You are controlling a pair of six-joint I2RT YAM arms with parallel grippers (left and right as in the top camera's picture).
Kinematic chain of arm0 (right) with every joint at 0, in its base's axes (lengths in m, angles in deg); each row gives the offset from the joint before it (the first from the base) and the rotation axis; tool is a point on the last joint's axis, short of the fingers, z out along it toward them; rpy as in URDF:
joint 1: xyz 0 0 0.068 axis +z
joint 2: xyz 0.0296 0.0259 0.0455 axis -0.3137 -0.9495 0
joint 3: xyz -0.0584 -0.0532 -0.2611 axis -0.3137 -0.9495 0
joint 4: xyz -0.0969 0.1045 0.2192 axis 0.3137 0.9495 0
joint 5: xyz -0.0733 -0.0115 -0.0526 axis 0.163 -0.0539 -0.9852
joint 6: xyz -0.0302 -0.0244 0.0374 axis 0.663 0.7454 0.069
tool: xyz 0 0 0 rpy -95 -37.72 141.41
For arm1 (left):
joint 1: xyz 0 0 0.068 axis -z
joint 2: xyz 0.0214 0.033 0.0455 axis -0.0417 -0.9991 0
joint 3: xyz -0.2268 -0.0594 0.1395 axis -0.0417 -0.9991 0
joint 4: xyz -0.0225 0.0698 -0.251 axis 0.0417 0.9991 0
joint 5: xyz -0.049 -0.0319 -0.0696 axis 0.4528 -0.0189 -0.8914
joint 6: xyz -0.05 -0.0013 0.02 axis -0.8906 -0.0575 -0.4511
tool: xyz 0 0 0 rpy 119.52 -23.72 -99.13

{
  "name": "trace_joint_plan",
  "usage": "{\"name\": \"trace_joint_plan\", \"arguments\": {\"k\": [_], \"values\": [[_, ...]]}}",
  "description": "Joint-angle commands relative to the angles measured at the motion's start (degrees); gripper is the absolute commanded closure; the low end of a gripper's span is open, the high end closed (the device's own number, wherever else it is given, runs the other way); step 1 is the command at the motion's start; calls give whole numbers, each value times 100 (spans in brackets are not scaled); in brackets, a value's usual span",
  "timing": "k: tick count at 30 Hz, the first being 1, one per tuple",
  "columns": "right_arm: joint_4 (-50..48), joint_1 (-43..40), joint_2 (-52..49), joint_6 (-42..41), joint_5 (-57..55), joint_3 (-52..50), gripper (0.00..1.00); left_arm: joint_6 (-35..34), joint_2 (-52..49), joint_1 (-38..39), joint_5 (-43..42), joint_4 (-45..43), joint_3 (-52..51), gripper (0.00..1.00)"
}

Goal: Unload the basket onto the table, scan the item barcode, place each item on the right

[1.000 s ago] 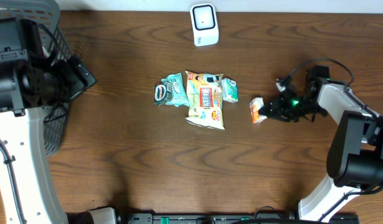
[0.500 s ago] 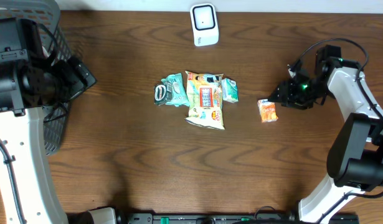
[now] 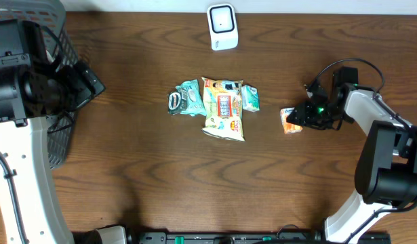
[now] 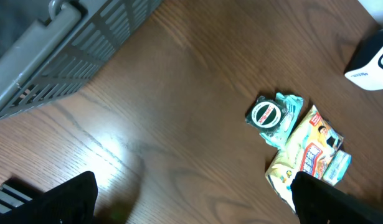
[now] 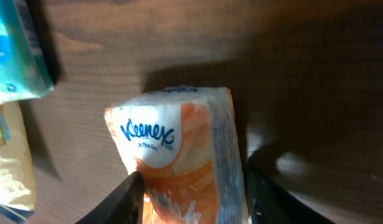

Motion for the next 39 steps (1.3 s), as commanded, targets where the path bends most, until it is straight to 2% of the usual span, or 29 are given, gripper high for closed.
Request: {"name": "trace_joint_plan", "arguments": {"k": [1,2,3,4,9,12,17,28,34,39], "values": [[-164,24,-55,26,103,-352,61,52,9,-26,37,13,31,2],[-184,24,-55,28,144,-391,73,52,9,-26,37,13,31,2],[-155,24,-55,28,297,-398,94,52,9,-26,37,13,31,2],[-146,24,-55,28,455,-398,99,52,9,-26,37,15,31,2],[-155,-7,-50,28,2044,-343,99,52,9,-26,37,13,31,2],[-168,-59,-50,28,4247,-186,99,52,9,-26,35,13,31,2],[-254,92,-50,402,6172,-138,99,52,9,-26,37,13,31,2],[-219,879,31,396,6251,-127,99,52,9,-26,37,13,31,2],[-317,1239,514,389,6249,-118,99,52,9,-26,37,13,31,2],[-844,1252,1001,-278,6249,-118,99,52,9,-26,37,13,31,2]]}}
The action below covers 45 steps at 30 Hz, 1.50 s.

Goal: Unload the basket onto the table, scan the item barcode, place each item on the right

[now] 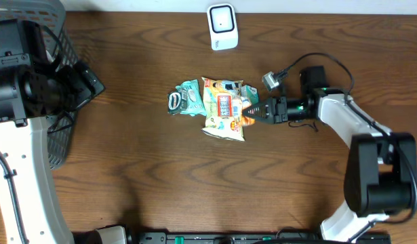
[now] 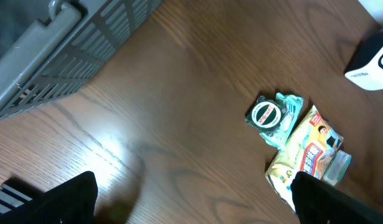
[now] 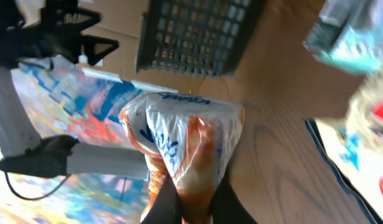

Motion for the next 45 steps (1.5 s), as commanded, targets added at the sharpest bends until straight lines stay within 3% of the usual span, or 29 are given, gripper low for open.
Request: {"name": "trace_joint_plan", "arguments": {"k": [1,8,12,19,22,31,39,45], "values": [[-387,7,481,-525,243,120,99,52,9,-26,37,11,31,2],[-914,22,647,-953,149,118,99,52,9,-26,37,11,31,2],[-916,236,647,-1292,-776,118,99,52,9,-26,37,11,31,2],[-772,953,647,-1725,-5224,151,99,52,9,-26,37,11,31,2],[-732,1185,647,-1718,-6035,387,99,52,9,-26,37,11,31,2],[-24,1729,181,-1045,-7982,2621,99,52,9,-26,37,11,31,2],[1246,1731,-1963,-439,-9064,6207,99,52,9,-26,37,11,31,2],[481,1823,-2962,1023,-10485,7278,99,52,9,-26,37,11,31,2]]}}
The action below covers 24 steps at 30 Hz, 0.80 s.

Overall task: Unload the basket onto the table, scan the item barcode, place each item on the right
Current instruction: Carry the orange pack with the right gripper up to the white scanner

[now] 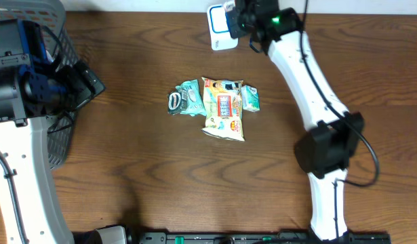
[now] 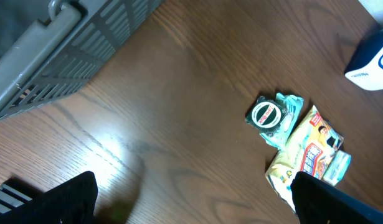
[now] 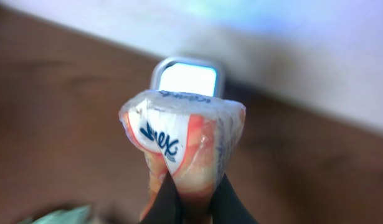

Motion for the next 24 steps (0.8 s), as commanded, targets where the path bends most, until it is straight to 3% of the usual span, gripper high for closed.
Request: {"name": "trace_joint_plan", "arguments": {"k": [1,5,11,15,24], "values": [[-542,125,-396,1587,-1261,326,99,52,9,-24,37,11,31,2],[-1447,380,-811,2994,-1895,326,99,52,9,-24,37,11,31,2],[-1915,601,-1353,3960,-2028,323,99,52,9,-24,35,11,31,2],[-1939,662,-1606,4214,-2302,323,99,52,9,-24,37,11,31,2],[-2011,610,-1532,3932,-2610,326,99,52,9,-24,37,11,31,2]]}}
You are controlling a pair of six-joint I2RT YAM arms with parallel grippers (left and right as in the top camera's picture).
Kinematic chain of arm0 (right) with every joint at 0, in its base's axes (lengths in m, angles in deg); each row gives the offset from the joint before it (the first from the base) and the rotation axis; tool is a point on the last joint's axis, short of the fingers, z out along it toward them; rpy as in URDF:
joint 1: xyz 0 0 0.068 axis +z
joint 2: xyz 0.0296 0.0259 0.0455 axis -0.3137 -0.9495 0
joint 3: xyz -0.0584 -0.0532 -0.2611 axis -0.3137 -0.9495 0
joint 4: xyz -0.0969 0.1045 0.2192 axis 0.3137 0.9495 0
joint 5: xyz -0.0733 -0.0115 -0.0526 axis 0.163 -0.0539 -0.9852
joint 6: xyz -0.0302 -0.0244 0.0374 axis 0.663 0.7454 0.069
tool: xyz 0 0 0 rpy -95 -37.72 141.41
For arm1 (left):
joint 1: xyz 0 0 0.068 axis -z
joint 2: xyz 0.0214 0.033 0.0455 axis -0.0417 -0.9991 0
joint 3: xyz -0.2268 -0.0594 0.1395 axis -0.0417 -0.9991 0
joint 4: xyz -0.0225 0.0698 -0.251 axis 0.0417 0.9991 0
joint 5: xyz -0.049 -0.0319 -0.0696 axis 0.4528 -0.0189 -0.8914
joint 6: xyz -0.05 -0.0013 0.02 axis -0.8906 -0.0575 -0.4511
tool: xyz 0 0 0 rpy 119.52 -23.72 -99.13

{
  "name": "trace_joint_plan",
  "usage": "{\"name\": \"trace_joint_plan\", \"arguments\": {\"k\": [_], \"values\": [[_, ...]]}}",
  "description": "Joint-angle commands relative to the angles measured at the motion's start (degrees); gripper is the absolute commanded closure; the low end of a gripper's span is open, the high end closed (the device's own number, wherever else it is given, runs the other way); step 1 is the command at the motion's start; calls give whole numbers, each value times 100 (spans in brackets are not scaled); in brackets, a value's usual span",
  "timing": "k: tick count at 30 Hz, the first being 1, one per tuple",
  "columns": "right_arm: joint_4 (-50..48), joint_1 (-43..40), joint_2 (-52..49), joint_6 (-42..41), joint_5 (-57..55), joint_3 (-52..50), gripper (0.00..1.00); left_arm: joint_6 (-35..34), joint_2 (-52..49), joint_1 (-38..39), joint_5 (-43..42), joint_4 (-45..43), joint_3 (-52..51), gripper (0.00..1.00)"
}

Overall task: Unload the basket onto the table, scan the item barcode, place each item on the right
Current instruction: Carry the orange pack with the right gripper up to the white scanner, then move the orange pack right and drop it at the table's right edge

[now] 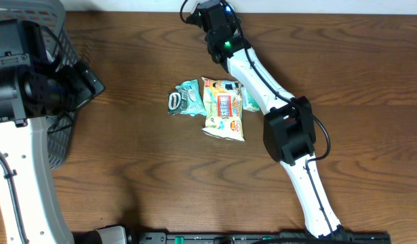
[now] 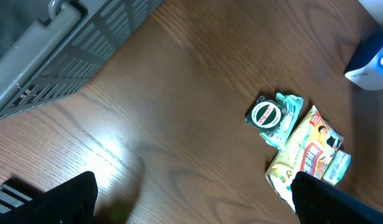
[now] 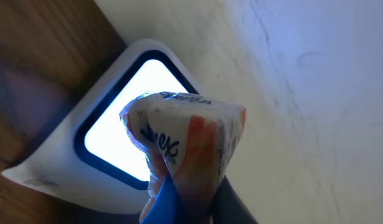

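Note:
My right gripper (image 3: 190, 205) is shut on the orange-and-white Kleenex tissue pack (image 3: 186, 134). It holds the pack right in front of the lit window of the white barcode scanner (image 3: 113, 146). In the overhead view the right arm (image 1: 225, 41) reaches to the table's far edge and covers the scanner there. The scanner's corner (image 2: 373, 62) shows at the top right of the left wrist view. My left gripper (image 2: 197, 202) is open over bare wood near the basket, with nothing between its fingers.
A pile of packets lies mid-table: a green pouch (image 1: 184, 98), a yellow snack bag (image 1: 224, 108) and a small teal pack (image 1: 250, 98). A grey basket (image 1: 55, 41) stands at the far left. A pale wall runs behind the scanner.
The right gripper has moved left along the far edge with the tissue pack, from just right of the scanner to over it. The pack now sits much closer to the lit window. Left arm unchanged.
The right gripper first straddled the tissue pack lying on the table at the right. Then it held the pack lifted beside the pile. Later it held the pack facing the scanner at the far edge, and now close against the scanner window. The left arm stayed still.

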Motion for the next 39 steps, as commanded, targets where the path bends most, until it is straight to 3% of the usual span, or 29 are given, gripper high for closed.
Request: {"name": "trace_joint_plan", "arguments": {"k": [1,6,13,16,24,25,26,27,29,31,34,39], "values": [[4,-52,190,-245,-179,131,99,52,9,-26,37,11,31,2],[372,-367,557,-817,-317,133,99,52,9,-26,37,11,31,2],[2474,-1696,1005,-1932,-374,133,99,52,9,-26,37,11,31,2],[3303,-2310,1005,-1980,-343,120,99,52,9,-26,37,11,31,2],[3788,-3729,1005,-2522,-55,101,98,52,9,-26,37,11,31,2],[3805,-3836,1005,-2586,33,85,91,52,9,-26,37,11,31,2],[3919,-4138,1005,-2870,374,76,58,52,9,-26,37,11,31,2],[3963,-4221,1005,-2916,503,76,58,52,9,-26,37,11,31,2],[4046,-4356,1005,-2977,745,76,44,52,9,-26,37,11,31,2],[4159,-4465,1005,-3010,1064,76,24,52,9,-26,37,11,31,2],[4288,-4485,1005,-3005,1628,76,19,52,9,-26,37,11,31,2],[4562,-4398,1005,-3008,4186,76,20,52,9,-26,37,11,31,2]]}}
